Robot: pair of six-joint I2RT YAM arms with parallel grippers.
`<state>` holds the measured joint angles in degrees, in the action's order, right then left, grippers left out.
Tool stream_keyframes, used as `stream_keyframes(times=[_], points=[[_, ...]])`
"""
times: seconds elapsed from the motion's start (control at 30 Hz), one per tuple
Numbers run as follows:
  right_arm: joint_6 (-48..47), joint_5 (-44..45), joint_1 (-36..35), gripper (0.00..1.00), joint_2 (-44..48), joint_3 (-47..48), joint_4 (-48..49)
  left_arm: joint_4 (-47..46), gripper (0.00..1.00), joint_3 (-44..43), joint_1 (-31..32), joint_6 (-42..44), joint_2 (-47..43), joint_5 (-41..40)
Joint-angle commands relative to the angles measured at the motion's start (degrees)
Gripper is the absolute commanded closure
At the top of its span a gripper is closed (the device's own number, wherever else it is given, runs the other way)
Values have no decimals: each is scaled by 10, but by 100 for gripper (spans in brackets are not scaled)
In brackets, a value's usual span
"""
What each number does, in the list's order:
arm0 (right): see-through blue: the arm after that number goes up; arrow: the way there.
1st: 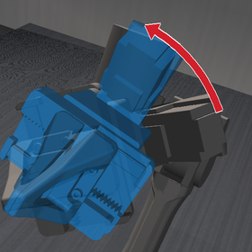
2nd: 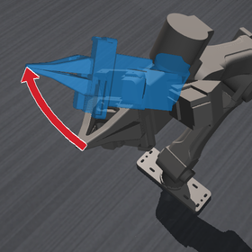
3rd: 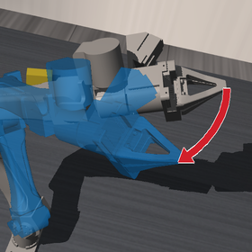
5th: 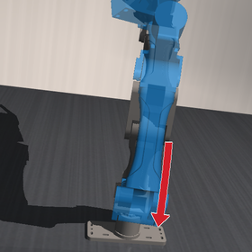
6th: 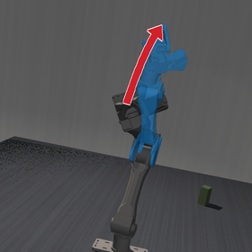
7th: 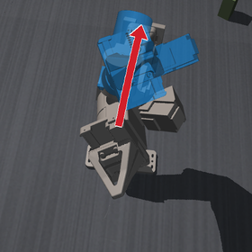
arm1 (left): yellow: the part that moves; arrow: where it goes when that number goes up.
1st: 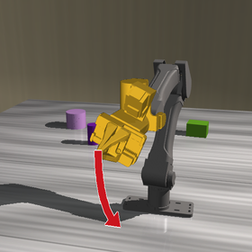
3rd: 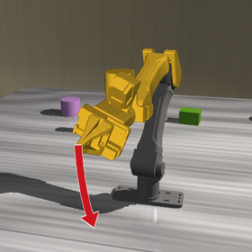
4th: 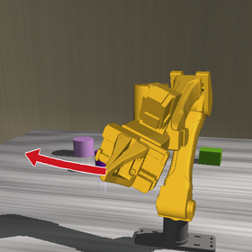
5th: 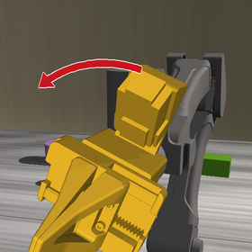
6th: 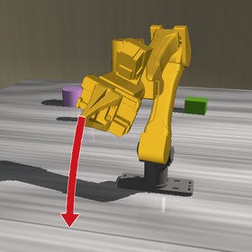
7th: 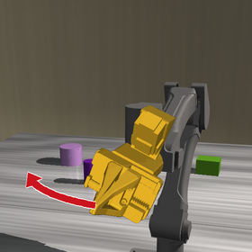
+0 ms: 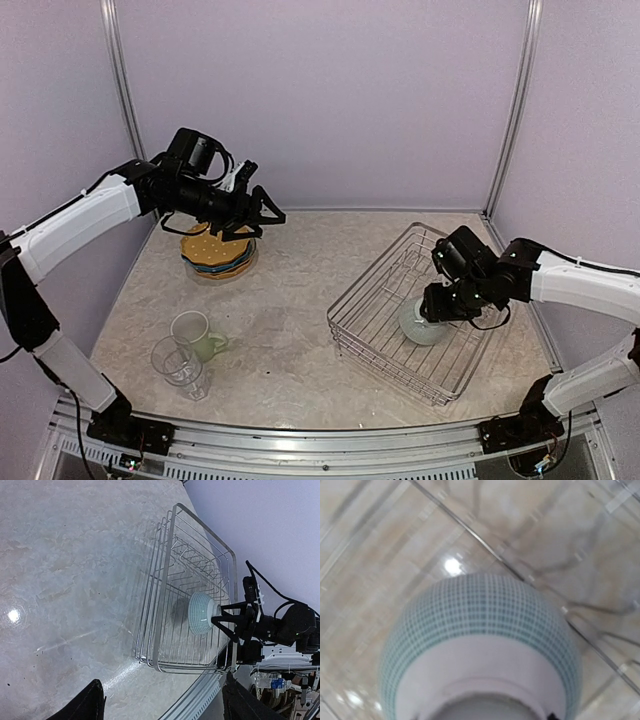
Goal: Unload the mixed dishes from the dish rack
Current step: Grab the bowl from the dish rack.
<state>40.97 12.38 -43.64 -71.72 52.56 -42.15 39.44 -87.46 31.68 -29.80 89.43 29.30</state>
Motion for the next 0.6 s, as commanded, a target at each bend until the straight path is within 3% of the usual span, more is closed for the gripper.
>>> stream_keyframes(times=[0.0,0.37,0.57], points=[[-12,-24,15,70,7,-17,103,2,23,-28,9,-15,23,22],[18,-167,83,74,86,-132,283,-119,24,-17,33,-186,64,137],[56,-218,101,75,135,-198,403,-167,24,-52,77,-264,142,186]])
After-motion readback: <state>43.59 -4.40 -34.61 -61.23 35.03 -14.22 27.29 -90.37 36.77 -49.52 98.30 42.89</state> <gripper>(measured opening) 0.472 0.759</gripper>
